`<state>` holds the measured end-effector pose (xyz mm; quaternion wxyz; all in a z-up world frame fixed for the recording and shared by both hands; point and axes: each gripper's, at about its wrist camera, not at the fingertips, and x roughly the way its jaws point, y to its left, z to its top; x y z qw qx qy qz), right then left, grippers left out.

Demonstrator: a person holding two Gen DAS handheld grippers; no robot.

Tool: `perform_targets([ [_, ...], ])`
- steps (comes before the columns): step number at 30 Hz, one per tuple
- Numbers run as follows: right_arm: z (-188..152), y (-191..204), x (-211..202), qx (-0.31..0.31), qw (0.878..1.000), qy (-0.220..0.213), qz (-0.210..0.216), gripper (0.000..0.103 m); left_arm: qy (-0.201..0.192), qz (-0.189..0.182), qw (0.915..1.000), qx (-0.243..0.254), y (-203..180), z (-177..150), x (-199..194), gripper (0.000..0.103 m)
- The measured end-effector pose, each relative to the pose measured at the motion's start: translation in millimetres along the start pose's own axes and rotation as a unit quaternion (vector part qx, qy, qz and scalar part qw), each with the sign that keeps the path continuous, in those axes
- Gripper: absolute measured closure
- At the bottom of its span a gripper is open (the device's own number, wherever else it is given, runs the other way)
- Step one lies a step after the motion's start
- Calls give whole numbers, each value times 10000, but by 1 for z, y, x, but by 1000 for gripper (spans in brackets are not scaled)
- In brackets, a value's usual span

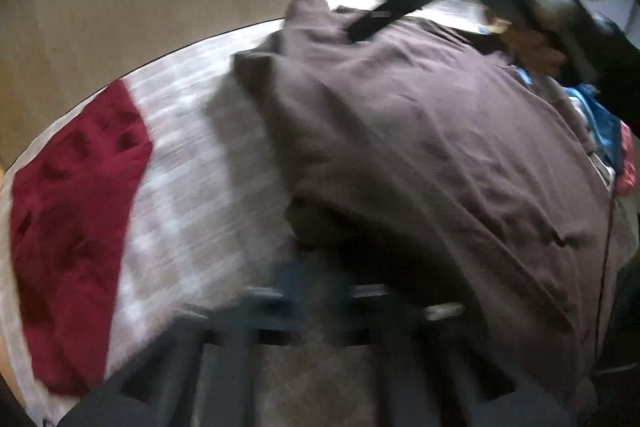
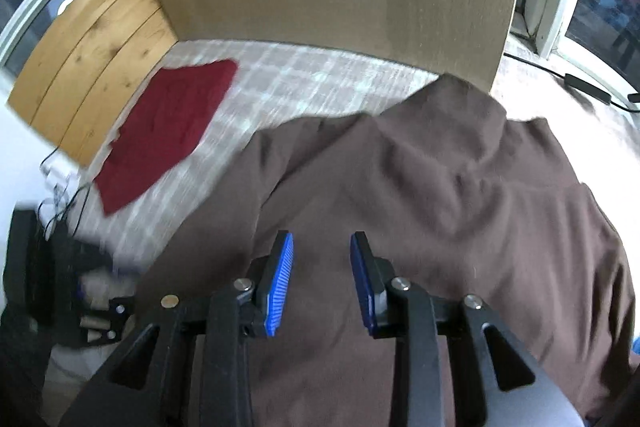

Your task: Fold clothes

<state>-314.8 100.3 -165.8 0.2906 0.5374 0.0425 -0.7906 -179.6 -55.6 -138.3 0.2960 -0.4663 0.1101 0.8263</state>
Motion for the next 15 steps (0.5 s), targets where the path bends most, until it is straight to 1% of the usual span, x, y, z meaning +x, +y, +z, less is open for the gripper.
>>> perform_targets([
  [3,12,-2,18,-82,10000,-45,-12,72,-268,-143,9994,-189,6,5,-15,102],
  [4,14,-2,26,-188,9998,-25,-73,72,-319,-122,9992,-206,9,4,-22,102],
  [5,15,-3,30,-270,9994,15,-221,72,-352,-55,9992,-206,12,1,-28,102],
  [6,15,-4,32,-347,9986,59,-390,74,-325,5,9993,-195,14,-2,-31,102],
  [7,15,-5,35,-424,9975,103,-558,74,-218,52,9996,-170,16,-5,-28,102],
  [8,17,-5,34,-403,9970,197,-628,74,-110,118,9998,-145,19,-8,-24,102],
  [9,21,-4,29,-369,9976,195,-561,74,-43,141,9998,-146,21,-10,-21,102],
  [11,30,3,18,-343,9989,108,-305,68,-56,29,9998,-213,25,-13,-22,101],
  [12,34,7,13,-360,9993,40,-125,57,-90,32,9997,-216,25,-14,-23,101],
  [13,37,11,17,-392,9992,100,-61,54,-75,54,9997,-205,25,-14,-22,101],
  [15,43,17,30,-464,9985,279,17,54,-73,112,9998,-177,23,-14,-22,101],
])
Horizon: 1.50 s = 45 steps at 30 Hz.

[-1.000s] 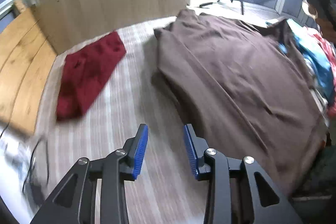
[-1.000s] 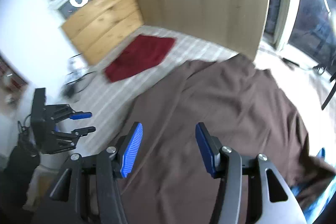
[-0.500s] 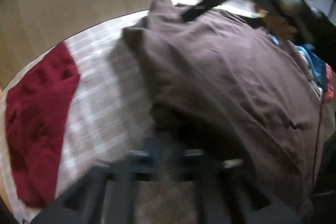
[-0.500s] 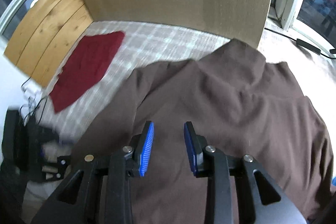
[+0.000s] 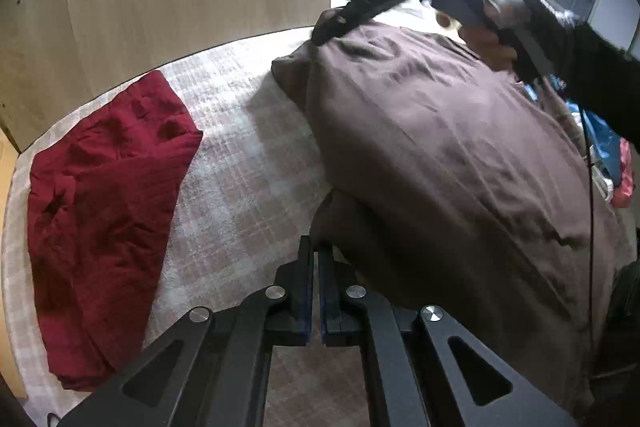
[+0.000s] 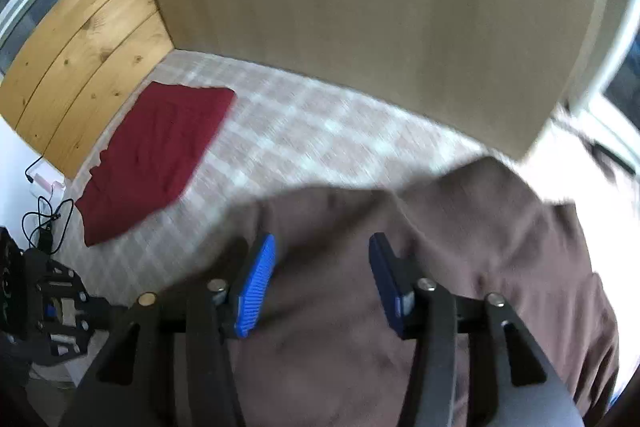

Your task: Fold clothes

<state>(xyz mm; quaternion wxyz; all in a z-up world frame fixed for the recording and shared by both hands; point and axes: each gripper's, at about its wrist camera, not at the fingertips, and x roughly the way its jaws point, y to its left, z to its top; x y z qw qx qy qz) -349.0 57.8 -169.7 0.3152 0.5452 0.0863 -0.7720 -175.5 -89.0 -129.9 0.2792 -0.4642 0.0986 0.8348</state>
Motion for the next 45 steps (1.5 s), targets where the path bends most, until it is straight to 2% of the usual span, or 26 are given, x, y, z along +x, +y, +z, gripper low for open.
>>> perform_targets([
  [3,10,9,18,-111,9995,263,125,56,-113,-86,9998,-118,5,0,-2,101],
  [4,11,11,15,-158,9996,220,19,61,-44,-47,9998,-171,8,-1,2,101],
  [8,9,21,-4,-360,9979,-69,-540,59,133,62,9998,-128,9,-8,6,101],
  [14,-21,60,-9,-949,9952,215,-97,60,289,396,9984,-285,20,-12,-3,100],
  [16,-29,58,12,-1072,9915,514,-529,59,284,466,9977,-409,22,-15,-11,100],
  [18,-29,48,2,-783,9948,421,-488,59,155,523,9971,-537,19,-21,-31,100],
  [19,-29,41,-13,-530,9971,286,-464,59,107,523,9968,-593,17,-25,-41,100],
  [22,-40,23,-83,-14,9992,-322,229,59,-28,639,9945,-824,1,-53,-88,100],
  [24,-55,15,-136,119,9958,-669,606,58,-55,812,9918,-983,-11,-73,-119,100],
  [27,-82,9,-218,120,9889,-1135,946,58,-136,1164,9843,-1320,-41,-113,-171,98],
  [29,-105,4,-271,42,9848,-1293,1159,58,-121,1368,9748,-1758,-66,-144,-205,94],
  [32,-127,-6,-336,-24,9788,-1420,1476,55,4,1557,9593,-2355,-98,-186,-232,93],
  [33,-134,-10,-358,-45,9765,-1463,1582,47,89,1649,9538,-2511,-112,-200,-238,93],
  [34,-139,-9,-368,-153,9779,-1444,1503,43,151,1719,9481,-2670,-128,-213,-242,93],
  [35,-143,-8,-375,-280,9799,-1410,1382,43,120,1685,9454,-2786,-144,-219,-240,93],
  [38,-155,16,-363,-816,9832,-1214,1095,46,-234,1269,9475,-2925,-185,-213,-219,93],
  [40,-164,40,-337,-1192,9818,-976,1114,74,-472,968,9543,-2786,-206,-196,-197,92],
  [43,-176,78,-280,-1721,9769,-461,1183,78,-698,371,9677,-2395,-230,-157,-148,92],
  [45,-184,104,-241,-2069,9706,-117,1226,78,-580,-44,9744,-2170,-238,-144,-113,91],
])
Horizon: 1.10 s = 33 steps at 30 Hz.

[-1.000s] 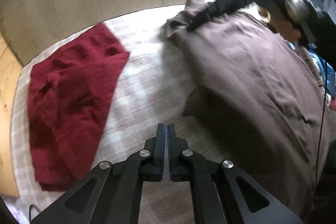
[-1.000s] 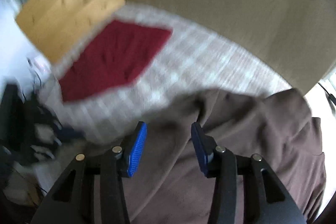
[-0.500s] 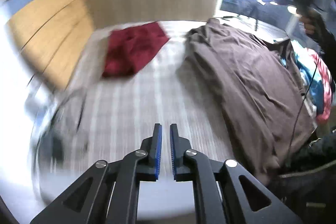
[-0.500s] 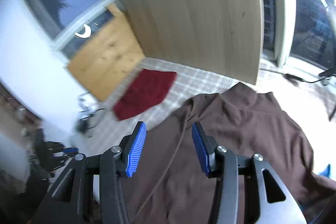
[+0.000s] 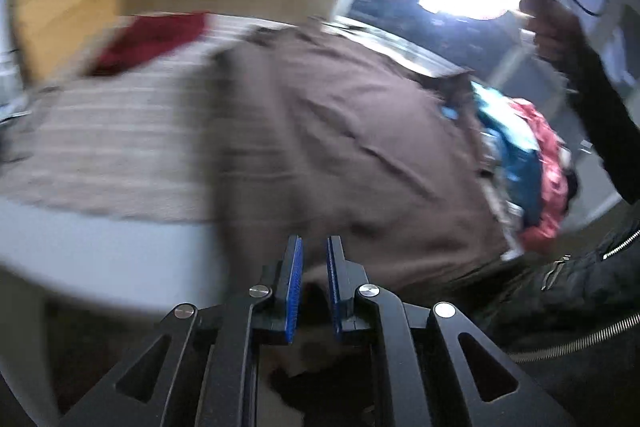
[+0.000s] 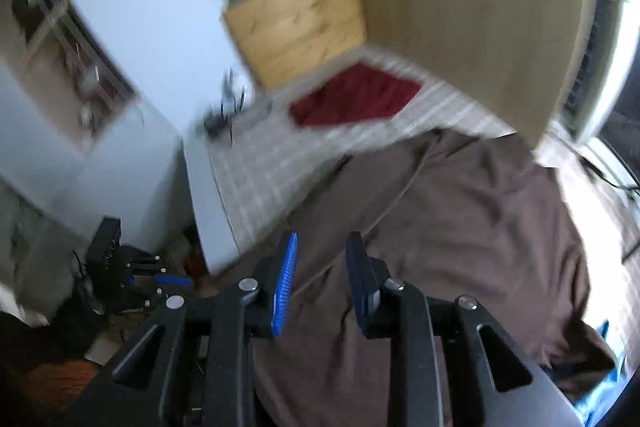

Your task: Fold clothes

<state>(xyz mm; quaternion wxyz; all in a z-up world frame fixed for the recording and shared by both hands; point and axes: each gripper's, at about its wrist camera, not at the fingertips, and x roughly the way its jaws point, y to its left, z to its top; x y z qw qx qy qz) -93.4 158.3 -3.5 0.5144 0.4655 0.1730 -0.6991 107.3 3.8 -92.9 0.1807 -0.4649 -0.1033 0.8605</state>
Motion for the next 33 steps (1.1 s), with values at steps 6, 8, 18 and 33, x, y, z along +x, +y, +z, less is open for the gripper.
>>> perform_targets([
  [6,-21,23,135,-425,9922,1173,35,78,1153,402,9925,63,4,-58,20,93],
  [8,-16,31,148,-699,9894,1276,-9,78,920,667,9933,-193,11,-62,-3,93],
  [18,79,14,187,176,9911,1202,-541,50,537,1825,9799,-593,34,-32,25,69],
  [33,105,-14,290,510,9683,1838,-1613,69,247,1191,9915,-454,43,-38,12,98],
])
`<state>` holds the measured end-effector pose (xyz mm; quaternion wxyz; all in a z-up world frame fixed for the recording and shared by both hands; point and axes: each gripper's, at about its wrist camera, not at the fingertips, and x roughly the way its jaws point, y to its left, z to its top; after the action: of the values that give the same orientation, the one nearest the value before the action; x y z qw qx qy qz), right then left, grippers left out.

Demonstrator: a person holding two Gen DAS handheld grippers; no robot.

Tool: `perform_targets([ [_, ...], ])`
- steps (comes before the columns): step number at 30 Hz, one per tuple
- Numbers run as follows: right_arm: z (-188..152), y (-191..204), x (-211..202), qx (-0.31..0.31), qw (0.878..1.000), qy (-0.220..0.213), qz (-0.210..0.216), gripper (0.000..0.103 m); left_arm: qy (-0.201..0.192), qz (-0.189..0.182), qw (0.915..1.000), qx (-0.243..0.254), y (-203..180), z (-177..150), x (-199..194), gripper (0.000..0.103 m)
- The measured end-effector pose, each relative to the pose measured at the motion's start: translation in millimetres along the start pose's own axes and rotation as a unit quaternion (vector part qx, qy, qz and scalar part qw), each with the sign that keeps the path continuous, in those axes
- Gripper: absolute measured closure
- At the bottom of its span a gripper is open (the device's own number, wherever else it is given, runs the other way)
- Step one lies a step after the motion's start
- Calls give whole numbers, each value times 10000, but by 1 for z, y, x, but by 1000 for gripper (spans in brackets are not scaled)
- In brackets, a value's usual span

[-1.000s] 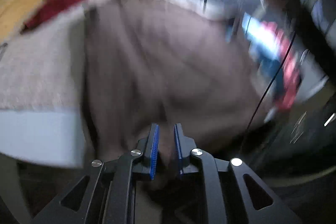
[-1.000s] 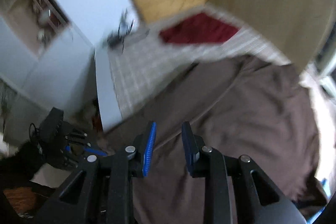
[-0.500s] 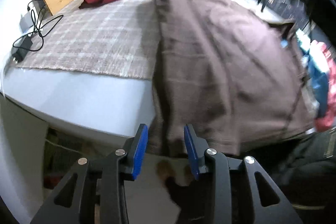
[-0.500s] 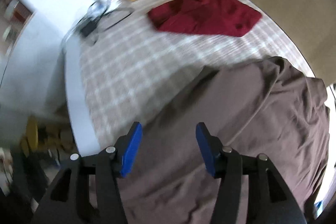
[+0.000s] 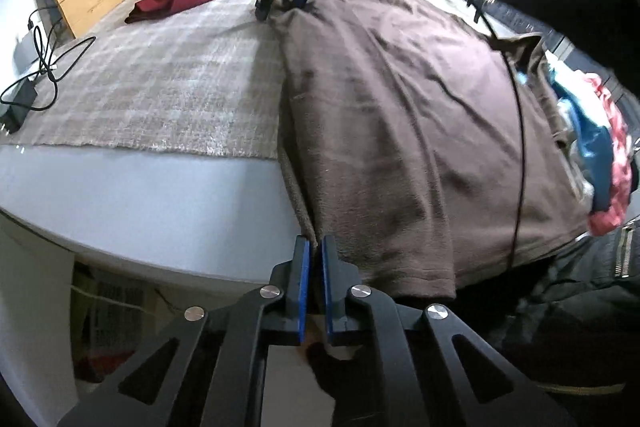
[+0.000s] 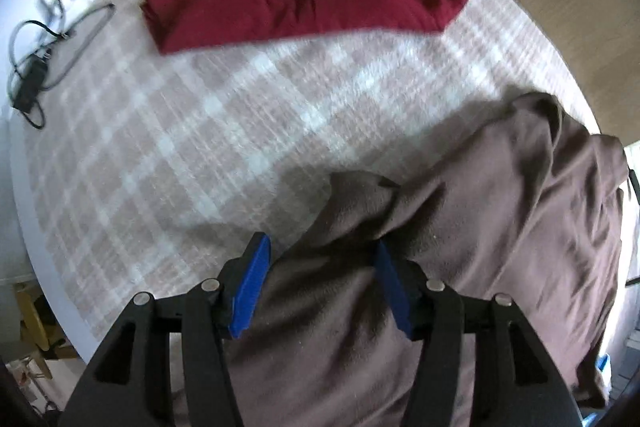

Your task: Fold clothes

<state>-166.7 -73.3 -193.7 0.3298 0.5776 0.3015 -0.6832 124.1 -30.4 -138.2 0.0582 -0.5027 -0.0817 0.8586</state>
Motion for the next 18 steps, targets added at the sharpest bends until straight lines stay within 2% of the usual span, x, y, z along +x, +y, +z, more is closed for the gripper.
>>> perform_targets([
  [1,-3,-6,-5,67,9997,-125,186,94,-58,-57,10000,-18,-2,1,-6,98],
  [3,-10,-26,-17,420,9954,-386,767,94,-173,-143,9997,-17,-5,4,-18,99],
  [5,-22,-53,-31,870,9851,-622,1348,94,-289,-149,9993,199,-15,6,-34,99],
  [10,-66,-113,-68,1530,9558,-1300,2149,95,-426,-294,9941,958,-68,25,-49,99],
  [14,-111,-159,-76,2066,9394,-1565,2242,95,-357,-571,9867,1477,-113,37,-39,99],
  [18,-150,-193,-59,2564,9350,-1384,2023,95,-30,-770,9792,1875,-146,36,-12,99],
])
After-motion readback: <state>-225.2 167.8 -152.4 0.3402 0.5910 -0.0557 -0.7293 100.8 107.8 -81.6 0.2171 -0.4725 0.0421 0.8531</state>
